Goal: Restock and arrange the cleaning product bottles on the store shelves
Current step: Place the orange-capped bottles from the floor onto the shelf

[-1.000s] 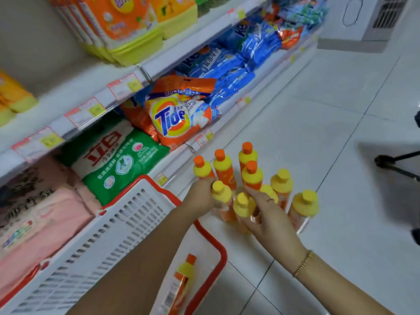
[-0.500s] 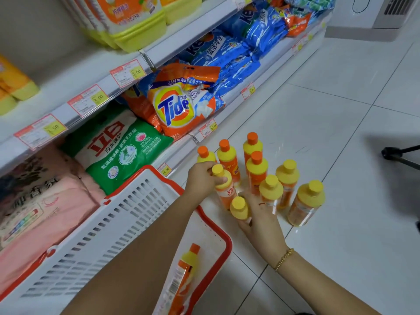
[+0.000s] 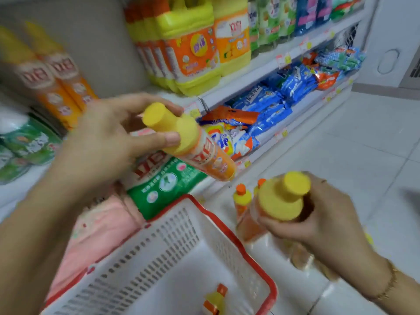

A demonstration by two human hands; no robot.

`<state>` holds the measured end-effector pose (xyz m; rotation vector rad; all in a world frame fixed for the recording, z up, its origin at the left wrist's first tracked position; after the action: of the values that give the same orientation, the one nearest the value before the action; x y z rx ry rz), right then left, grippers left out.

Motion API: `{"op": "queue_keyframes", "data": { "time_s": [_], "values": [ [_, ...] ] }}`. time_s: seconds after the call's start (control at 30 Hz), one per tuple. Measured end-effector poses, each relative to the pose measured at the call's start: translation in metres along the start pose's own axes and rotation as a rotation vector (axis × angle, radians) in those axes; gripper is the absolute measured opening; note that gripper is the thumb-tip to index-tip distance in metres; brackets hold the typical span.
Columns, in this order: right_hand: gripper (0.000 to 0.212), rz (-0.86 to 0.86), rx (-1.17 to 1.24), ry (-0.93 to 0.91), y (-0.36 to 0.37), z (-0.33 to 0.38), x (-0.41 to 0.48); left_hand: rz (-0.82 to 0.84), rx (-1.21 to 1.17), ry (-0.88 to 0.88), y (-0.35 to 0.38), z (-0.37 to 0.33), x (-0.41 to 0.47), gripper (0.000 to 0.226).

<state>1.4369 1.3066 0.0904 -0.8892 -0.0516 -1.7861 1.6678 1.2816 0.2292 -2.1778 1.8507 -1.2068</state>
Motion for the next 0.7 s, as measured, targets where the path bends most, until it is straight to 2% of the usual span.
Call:
{"op": "queue_keyframes", "data": {
  "time_s": [0.13, 0.23, 0.33, 0.47, 0.6, 0.7],
  "values": [
    [0.041, -0.168, 0.14, -0.169, 0.0, 0.084, 0.07, -0.185, 0.052, 0.192, -0.088, -0.028, 0.004, 0.032],
    [0.048, -0.268, 0.266, -0.241, 0.025, 0.121, 0.12, -0.332, 0.061, 0.211, -0.133, -0.013, 0.01, 0.034],
    [0.052, -0.286, 0.283, -0.305, 0.066, 0.155, 0.166, -0.397, 0.116, 0.17, -0.17, 0.005, 0.024, 0.036],
    [0.05, -0.211, 0.264, -0.338, 0.13, 0.194, 0.199, -0.363, 0.215, 0.09, -0.2, 0.024, 0.05, 0.037],
    [0.051, -0.031, 0.208, -0.397, 0.19, 0.222, 0.196, -0.248, 0.399, 0.027, -0.208, 0.043, 0.063, 0.033],
    [0.05, 0.087, 0.205, -0.394, 0.221, 0.233, 0.197, -0.214, 0.391, -0.041, -0.223, 0.057, 0.072, 0.03]
  ]
}}
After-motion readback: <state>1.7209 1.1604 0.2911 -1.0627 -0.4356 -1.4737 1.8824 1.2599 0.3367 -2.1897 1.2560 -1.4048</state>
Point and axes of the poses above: each hand's wrist, its own x-axis towards the middle knuckle, its own y-axis out of the palm, z = x × y, the point moved 10 cm from there along x, towards the middle knuckle, and after that the axes turned 13 degrees about -z, right-handed, at the moved point
